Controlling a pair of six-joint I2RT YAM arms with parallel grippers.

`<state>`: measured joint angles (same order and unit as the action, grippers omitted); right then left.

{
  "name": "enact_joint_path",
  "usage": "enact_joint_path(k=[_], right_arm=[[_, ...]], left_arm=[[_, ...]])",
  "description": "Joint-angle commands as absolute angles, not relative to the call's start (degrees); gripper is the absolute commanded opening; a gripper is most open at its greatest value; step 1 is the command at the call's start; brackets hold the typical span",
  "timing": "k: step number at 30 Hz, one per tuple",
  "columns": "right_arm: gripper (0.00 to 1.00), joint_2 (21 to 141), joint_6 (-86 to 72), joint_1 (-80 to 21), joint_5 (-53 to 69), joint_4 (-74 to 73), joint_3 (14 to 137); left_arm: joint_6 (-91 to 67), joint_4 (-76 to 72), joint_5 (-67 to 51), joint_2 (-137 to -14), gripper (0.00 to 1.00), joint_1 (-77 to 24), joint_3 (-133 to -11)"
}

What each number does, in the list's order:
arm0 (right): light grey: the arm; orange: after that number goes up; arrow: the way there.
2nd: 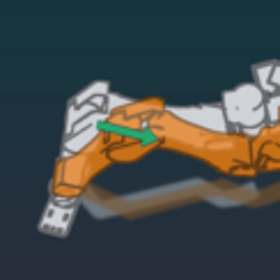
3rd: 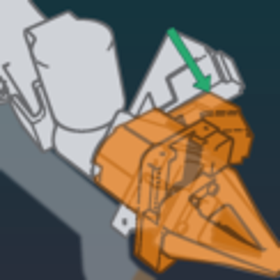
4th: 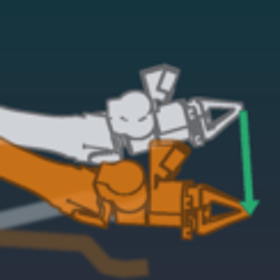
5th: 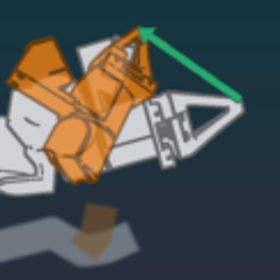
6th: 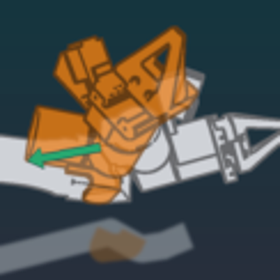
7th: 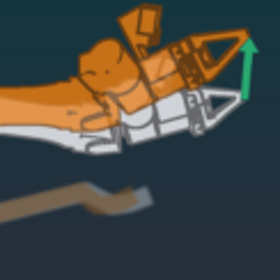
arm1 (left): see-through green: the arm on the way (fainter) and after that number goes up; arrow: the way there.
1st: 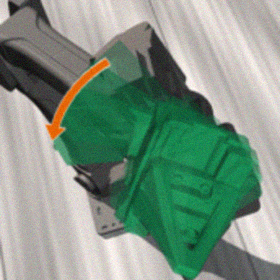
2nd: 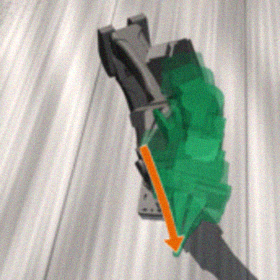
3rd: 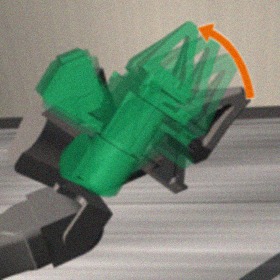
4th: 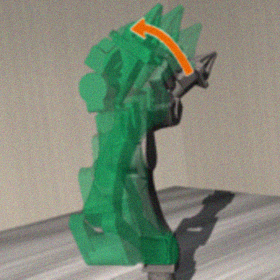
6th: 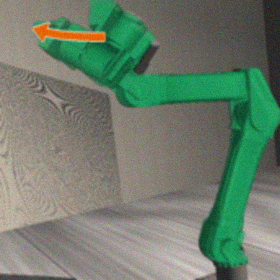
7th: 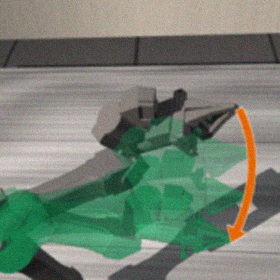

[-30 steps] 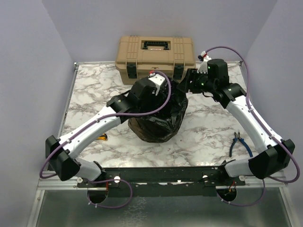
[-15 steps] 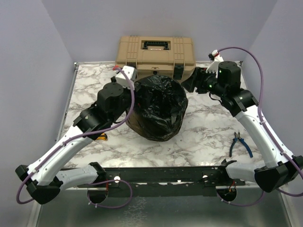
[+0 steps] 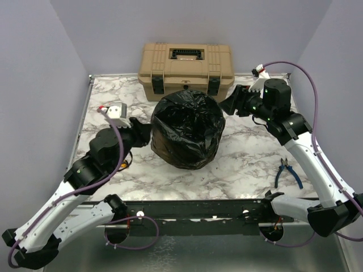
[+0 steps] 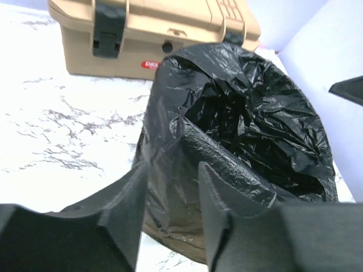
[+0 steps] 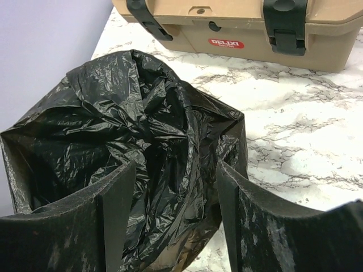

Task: Put the trash bags into the trash bin

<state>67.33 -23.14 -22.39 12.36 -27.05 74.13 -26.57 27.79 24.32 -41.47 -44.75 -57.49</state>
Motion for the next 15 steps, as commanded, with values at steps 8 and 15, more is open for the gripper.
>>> enact_joint_path(k=[8,15], right_arm=[[0.62,66.67,-23.75,-22.24,13.15,-25.94,73.3],[0.62,66.23,-23.73,-22.18,12.34,-26.22,72.78]], left_arm=[[-31.14,31.44,22.68,-40.42,0.27,-44.69,-53.77],[-33.07,25.06,19.6,-47.54,0.25,-44.67,-50.98]])
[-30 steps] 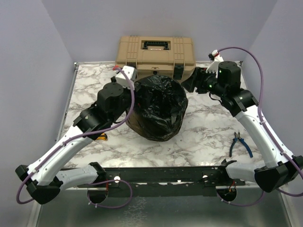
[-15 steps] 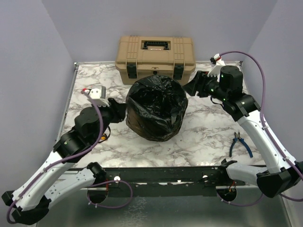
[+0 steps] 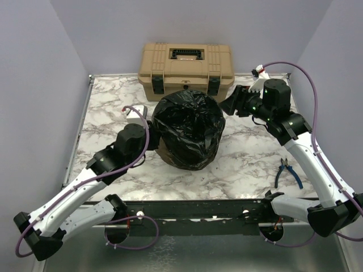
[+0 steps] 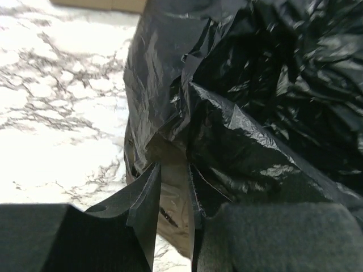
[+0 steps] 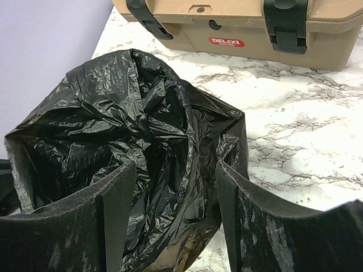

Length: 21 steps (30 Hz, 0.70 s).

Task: Put the trash bags into the trash bin

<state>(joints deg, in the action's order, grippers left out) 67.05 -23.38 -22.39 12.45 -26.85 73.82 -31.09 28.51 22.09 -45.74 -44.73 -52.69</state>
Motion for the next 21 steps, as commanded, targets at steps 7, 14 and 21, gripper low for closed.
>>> enact_joint_path(k=[7,14,21], right_arm=[[0.62,67.19,-24.68,-22.22,15.17,-24.86,71.64],[0.62,67.03,-24.77,-22.23,14.8,-24.84,72.27],[0.65,65.54,-23.99,-22.24,8.5,-26.52,73.26]], left_arm=[[-33.69,23.01,20.46,-48.05,0.25,-44.66,-46.78],[-33.0,20.31,19.54,-49.18,0.31,-44.65,-43.66],[-33.2,22.69,19.88,-48.25,0.41,-44.69,-42.15]])
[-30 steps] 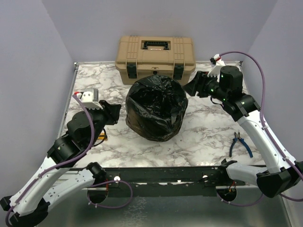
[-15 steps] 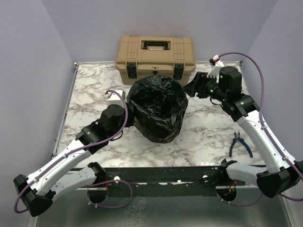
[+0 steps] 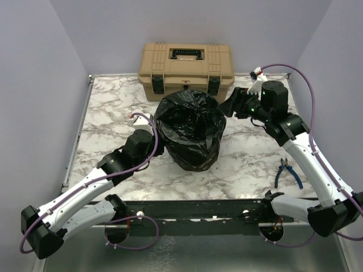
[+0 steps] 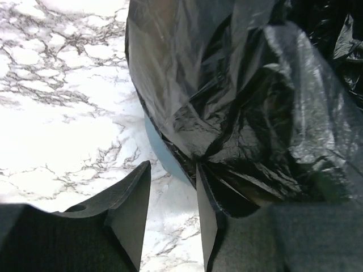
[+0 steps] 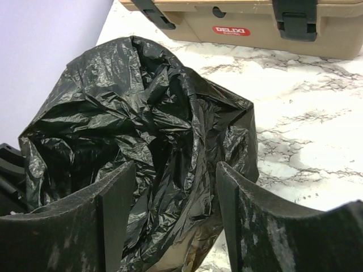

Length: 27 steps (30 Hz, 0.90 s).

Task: Put the trash bags into the trash bin

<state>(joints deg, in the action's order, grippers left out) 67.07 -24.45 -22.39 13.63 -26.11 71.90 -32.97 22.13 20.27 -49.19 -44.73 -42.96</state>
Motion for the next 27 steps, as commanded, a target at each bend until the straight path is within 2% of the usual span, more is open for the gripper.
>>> enact_joint_path(k=[1,5,7,15,20,22,24,27], right_arm=[[0.66,65.18,-23.87,-22.24,6.5,-26.8,73.36],[0.75,63.17,-23.37,-22.19,-3.75,-27.76,73.17],[0.81,62.14,-22.99,-22.24,-8.17,-27.94,72.85],[0.99,56.84,-23.24,-22.2,-20.91,-26.76,69.31],[1.0,55.07,-22.74,-22.24,-25.83,-26.91,66.66],[1.0,55.07,-23.14,-22.17,-27.43,-27.9,65.87],[1.0,54.98,-22.48,-22.15,-26.71,-27.92,65.14],[1.0,55.09,-22.67,-22.06,-24.49,-27.8,64.47]], left_arm=[[-33.22,23.74,20.83,-47.64,0.48,-44.7,-42.18],[-34.11,33.44,31.19,-46.16,0.88,-44.65,-44.69],[-34.83,38.23,36.95,-45.9,0.98,-44.65,-46.17],[-37.23,45.08,49.83,-43.29,0.99,-44.67,-50.53],[-32.33,45.39,51.99,-49.34,0.99,-43.84,-57.25],[-27.97,43.89,50.33,-52.22,0.99,-40.44,-60.27],[-23.86,40.18,45.32,-53.22,0.99,-32.82,-61.58],[-18.54,36.21,27.82,-55.44,0.99,-16.67,-63.45]])
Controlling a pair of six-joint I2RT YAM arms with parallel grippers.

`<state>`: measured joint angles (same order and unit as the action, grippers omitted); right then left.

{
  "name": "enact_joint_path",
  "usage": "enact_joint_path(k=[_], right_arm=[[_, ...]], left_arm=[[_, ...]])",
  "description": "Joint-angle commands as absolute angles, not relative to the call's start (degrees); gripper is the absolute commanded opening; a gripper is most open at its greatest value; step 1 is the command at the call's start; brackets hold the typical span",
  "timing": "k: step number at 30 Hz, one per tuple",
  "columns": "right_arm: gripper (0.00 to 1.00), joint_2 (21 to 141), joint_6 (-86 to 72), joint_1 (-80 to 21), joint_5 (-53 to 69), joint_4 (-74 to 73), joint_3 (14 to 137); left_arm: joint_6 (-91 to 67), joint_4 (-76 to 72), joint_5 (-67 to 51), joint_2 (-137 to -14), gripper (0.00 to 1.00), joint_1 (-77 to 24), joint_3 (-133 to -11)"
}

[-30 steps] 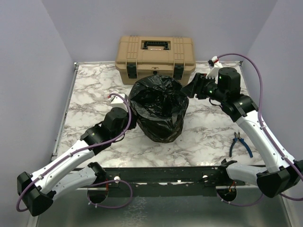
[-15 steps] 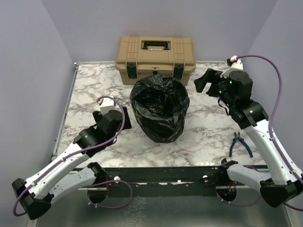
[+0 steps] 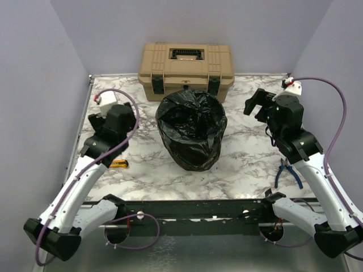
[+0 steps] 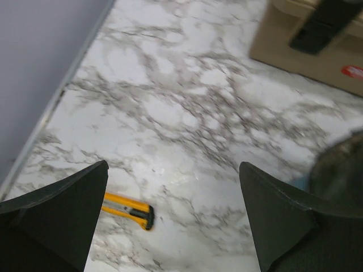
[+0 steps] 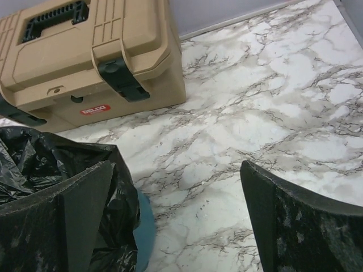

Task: Put the trash bags into the trash bin

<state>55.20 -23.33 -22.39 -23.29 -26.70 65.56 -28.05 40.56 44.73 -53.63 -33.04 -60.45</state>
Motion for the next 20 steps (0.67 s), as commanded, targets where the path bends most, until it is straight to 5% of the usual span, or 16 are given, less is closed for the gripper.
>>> enact_joint_path(k=[1,7,20], right_arm=[[1.0,55.23,-22.68,-22.04,-23.69,-27.78,64.31],[1.0,55.41,-23.92,-21.93,-21.87,-27.62,63.81],[1.0,55.3,-25.11,-21.97,-19.48,-27.91,63.51]], left_arm=[[-17.3,36.68,22.35,-58.61,0.99,-11.88,-64.9],[-18.28,42.32,19.56,-67.88,0.99,-3.95,-73.29],[-21.23,39.13,20.06,-62.2,0.99,-4.0,-71.1]])
